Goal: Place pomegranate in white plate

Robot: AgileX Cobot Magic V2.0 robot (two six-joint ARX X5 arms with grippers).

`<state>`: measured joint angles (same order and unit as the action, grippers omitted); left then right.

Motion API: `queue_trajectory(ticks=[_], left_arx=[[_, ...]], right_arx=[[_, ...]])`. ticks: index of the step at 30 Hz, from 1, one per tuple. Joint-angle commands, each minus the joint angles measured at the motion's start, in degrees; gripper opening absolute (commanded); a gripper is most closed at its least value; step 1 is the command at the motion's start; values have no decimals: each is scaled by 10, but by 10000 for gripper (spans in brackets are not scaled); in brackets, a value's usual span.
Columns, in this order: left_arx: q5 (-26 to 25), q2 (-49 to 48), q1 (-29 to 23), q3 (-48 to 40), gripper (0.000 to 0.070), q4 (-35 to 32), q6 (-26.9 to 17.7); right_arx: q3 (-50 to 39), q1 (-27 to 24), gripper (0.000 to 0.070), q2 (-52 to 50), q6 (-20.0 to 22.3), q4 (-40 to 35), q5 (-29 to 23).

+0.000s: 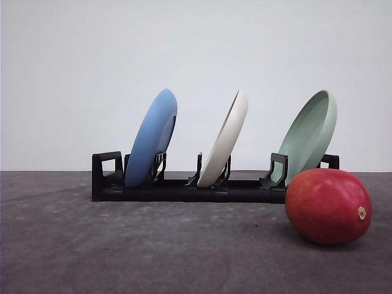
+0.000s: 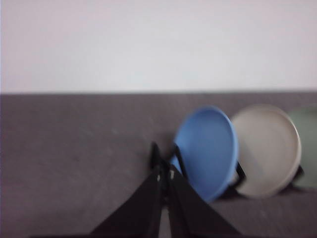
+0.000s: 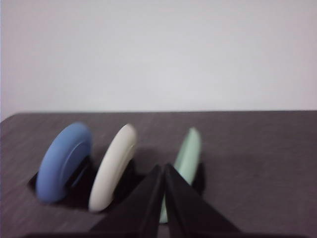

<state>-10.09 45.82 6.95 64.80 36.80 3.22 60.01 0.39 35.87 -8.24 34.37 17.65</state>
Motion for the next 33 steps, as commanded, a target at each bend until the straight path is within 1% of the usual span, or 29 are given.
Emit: queue_trajectory(ticks=[1,5,8,12,16,17,18,19,20,21,22,28,33], left_arx=[[-3,20,21,15,0,-1,-26],[-2,56,74,15,0,-8,-44],[3,69,97,15,0,-9,-56],[14,71,108,15,0,-16,-57],[14,70,108,15,1,-16,-56],[14,70,108,15,19,-16,-57],[14,70,108,15,82,-16,-57],[14,70,108,15,177,-17,-56],[14,70,108,15,308,-17,-56],[13,70,108,15,405,-16,-55],[12,70,108,15,428,-16,-55],[12,70,113,15,424,-16,-55],[12,76,129,15,424,-22,-56]], right_arx=[[10,16,7,25,16,-7,7],[10,63,7,80,36,-13,5],[10,98,7,112,51,-13,5],[10,126,7,131,62,-13,5],[10,131,12,130,67,-13,4],[10,131,38,128,68,-12,4],[10,131,95,126,68,-12,4],[10,131,167,125,68,-13,4],[10,131,243,122,68,-12,4],[10,131,289,122,67,-13,4],[10,131,303,119,66,-12,4],[10,134,303,107,59,-8,3],[10,134,303,96,53,0,3]])
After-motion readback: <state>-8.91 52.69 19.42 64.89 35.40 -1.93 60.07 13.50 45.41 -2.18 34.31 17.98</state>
